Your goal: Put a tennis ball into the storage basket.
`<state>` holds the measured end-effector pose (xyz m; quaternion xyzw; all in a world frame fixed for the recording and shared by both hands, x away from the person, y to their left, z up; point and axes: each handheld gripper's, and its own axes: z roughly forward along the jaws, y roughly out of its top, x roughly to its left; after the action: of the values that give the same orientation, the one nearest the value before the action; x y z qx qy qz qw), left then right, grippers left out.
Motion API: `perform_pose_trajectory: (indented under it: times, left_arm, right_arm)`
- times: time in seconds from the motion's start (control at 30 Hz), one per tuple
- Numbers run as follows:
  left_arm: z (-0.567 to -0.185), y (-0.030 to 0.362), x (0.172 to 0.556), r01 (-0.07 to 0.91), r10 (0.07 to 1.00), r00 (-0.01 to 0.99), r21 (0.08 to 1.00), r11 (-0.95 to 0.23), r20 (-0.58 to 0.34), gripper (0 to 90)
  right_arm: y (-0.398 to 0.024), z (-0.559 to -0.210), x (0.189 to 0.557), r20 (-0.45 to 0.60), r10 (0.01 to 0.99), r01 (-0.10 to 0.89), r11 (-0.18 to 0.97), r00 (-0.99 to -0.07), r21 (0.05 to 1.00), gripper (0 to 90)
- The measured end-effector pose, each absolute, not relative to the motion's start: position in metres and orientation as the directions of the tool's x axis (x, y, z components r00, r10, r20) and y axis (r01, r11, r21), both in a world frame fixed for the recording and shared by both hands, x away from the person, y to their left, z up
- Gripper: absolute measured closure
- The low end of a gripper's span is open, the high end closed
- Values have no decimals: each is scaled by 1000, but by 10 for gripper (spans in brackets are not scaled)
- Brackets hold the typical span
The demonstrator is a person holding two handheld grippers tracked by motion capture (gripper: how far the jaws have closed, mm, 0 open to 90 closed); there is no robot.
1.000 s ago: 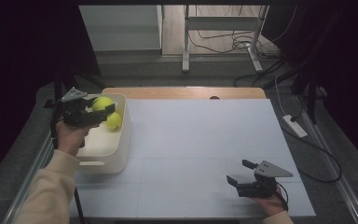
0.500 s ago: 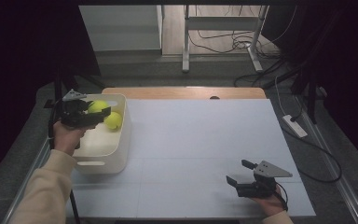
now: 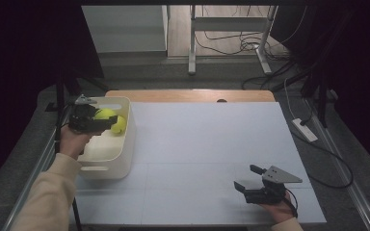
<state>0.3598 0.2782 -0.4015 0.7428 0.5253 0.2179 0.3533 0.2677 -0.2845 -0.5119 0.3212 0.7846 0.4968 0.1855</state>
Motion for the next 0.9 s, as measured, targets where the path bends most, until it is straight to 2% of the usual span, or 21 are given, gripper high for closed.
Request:
perform_pose_trajectory:
  times: [0.2,0.37,0.4,0.5,0.9]
  left_arm:
    - [-401,280,358,625,942,332,759,-184,-45,254]
    - [-396,283,354,603,945,317,785,-138,-77,130]
    - [-393,285,351,586,935,332,804,-102,-123,121]
    - [-389,286,346,560,922,355,825,-79,-153,115]
    - [-387,285,335,502,897,410,862,-72,-164,110]
  right_arm:
    - [-284,-512,267,25,686,315,301,-727,900,109]
    - [-284,-512,267,25,686,314,300,-727,901,109]
    - [-284,-512,267,26,686,315,300,-727,901,109]
    - [-284,-512,267,25,685,314,301,-728,900,109]
    - [-284,-512,267,22,687,316,305,-726,899,109]
